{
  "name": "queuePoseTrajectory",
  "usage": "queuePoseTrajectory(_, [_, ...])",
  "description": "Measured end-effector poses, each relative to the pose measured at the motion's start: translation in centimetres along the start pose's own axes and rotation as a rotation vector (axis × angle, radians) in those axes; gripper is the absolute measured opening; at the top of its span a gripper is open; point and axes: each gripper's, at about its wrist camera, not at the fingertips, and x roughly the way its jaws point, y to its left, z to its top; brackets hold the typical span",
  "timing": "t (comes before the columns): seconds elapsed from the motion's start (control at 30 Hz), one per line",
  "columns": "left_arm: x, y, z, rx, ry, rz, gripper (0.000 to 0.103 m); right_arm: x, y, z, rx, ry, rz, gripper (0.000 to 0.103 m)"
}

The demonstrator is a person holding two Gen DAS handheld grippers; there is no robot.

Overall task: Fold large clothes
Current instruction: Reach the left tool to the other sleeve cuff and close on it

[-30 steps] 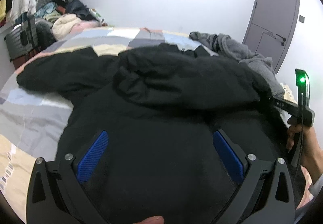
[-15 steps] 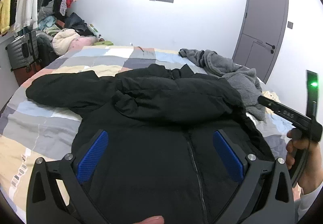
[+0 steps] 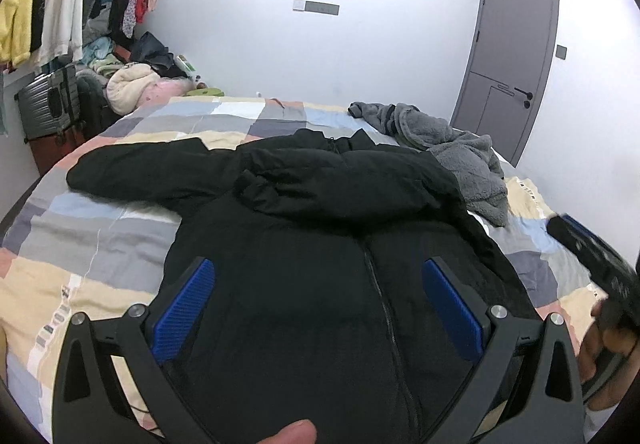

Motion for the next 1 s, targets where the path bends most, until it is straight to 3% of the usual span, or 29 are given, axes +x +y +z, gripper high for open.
queuePoseTrajectory(0.13, [-0.1,1.9,0.5,-0.040,-0.026,0.037,0.103,-1.2,0.1,-1.9,-0.008,-0.016,-0.023,0.076])
queuePoseTrajectory(0.3, [1.9,6.7,3.0,-0.166,-0.008,0.002,0.103,-0.7,-0.7,-2.7,0.042,0.015,-0.019,0.078])
queuePoseTrajectory(0.37, [3.2,8.9,4.3,-0.187,-0.008,0.048,0.103,-0.4,-0.8,-2.8,0.051,0.023,-0.023,0.078])
queuePoseTrajectory(0.43, [5.1,11.2,5.1,-0.199,-0.001,0.140,0.103,-0.2,-0.8,-3.1,0.054,0.029,-0.035,0.079])
queuePoseTrajectory(0.47, [6.0,12.2,5.1,-0.228,0.014,0.145,0.103,-0.1,-0.8,-3.2,0.054,0.032,-0.041,0.081])
queuePoseTrajectory(0.57, [8.8,15.5,4.9,-0.331,0.060,0.129,0.103,0.6,-0.9,-3.5,0.053,0.050,-0.059,0.083])
queuePoseTrajectory(0.77, [12.4,21.0,4.5,-0.438,0.104,0.114,0.103,2.0,-0.5,-4.1,0.054,0.090,-0.063,0.083])
queuePoseTrajectory(1.0, [14.7,29.5,3.5,-0.609,0.086,0.096,0.103,3.8,0.9,-3.6,0.018,0.103,-0.101,0.089])
